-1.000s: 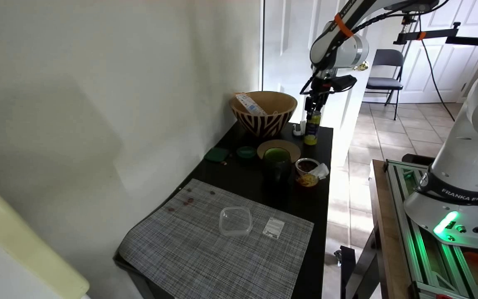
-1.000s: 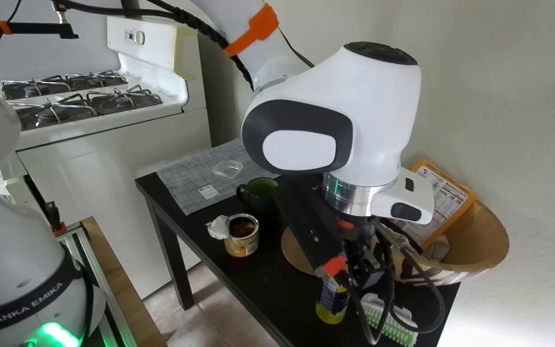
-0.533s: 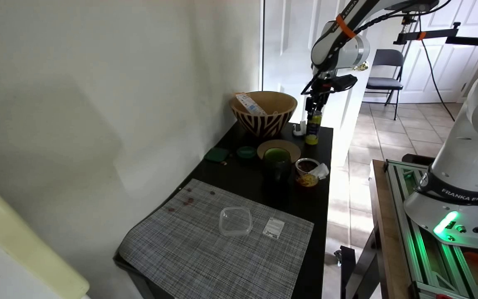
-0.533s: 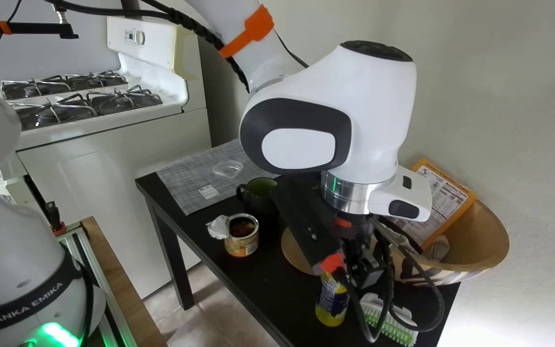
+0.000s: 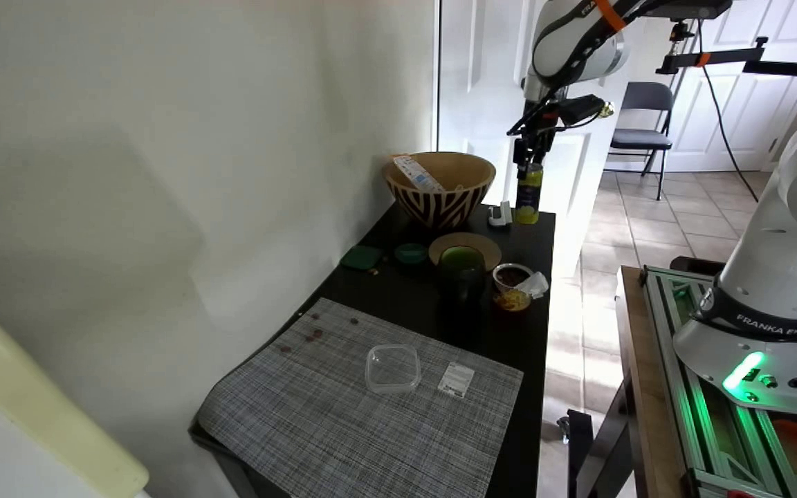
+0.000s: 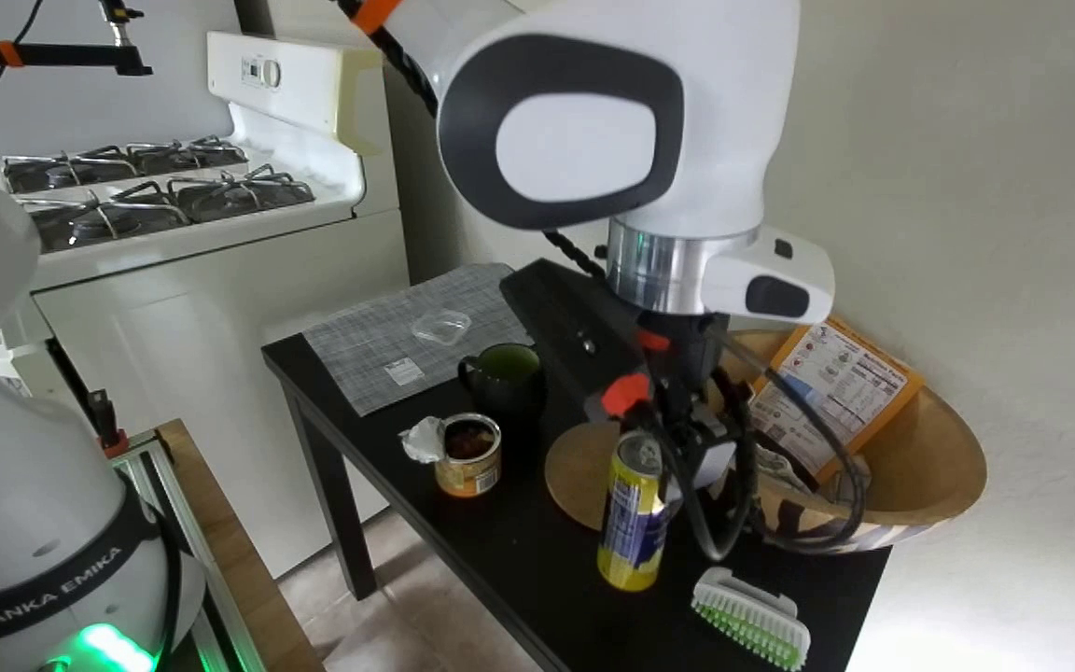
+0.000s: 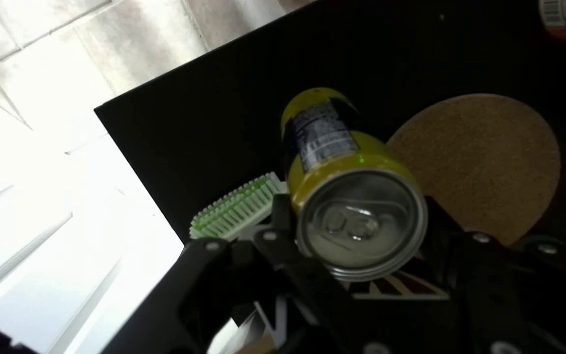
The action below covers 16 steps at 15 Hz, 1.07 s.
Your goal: Put the can inside the dish
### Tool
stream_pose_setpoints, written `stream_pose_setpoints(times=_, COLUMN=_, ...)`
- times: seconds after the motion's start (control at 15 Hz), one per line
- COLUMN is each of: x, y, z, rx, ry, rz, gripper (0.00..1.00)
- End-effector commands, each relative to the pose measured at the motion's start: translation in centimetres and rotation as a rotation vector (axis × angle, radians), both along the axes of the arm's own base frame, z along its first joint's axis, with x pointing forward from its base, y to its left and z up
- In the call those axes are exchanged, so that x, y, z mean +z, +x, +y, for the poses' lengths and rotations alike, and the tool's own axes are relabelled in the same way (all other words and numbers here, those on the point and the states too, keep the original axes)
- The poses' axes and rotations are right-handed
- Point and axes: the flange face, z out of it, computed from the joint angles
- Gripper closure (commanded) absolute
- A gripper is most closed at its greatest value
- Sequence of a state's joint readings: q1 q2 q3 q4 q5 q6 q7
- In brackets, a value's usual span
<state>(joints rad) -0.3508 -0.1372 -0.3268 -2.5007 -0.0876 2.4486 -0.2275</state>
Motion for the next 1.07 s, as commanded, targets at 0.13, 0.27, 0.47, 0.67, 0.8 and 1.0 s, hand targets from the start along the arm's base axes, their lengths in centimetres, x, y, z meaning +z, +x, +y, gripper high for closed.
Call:
stream_pose_setpoints(times=0.13, x=10.9, y=0.3, z=2.2, rx=0.040, ry=-0.029, rz=-0.019, gripper=0.62)
stream_pose_setpoints(times=0.27, x=14.9, y=0.9, z=2.2, rx=0.036, ry=-0.023, rz=-0.034, gripper=0.62)
stream_pose_setpoints(times=0.47, x=15.4, y=1.2, z=1.8, rx=0.043, ry=-0.020, rz=-0.042, gripper=0.37)
stream_pose_setpoints(times=0.67, x=18.4, y=1.4, z=1.2, rx=0.035, ry=-0.028, rz=-0.055, gripper=0.37)
stream_pose_setpoints(times=0.8, x=18.1, y=1.5, z=1.2, rx=0.035, ry=-0.026, rz=-0.049, gripper=0.62)
stream_pose_setpoints(times=1.0, x=17.8, y=3.1, z=-0.4, rx=-0.005, ry=-0.041, rz=-0.061, gripper=0.62)
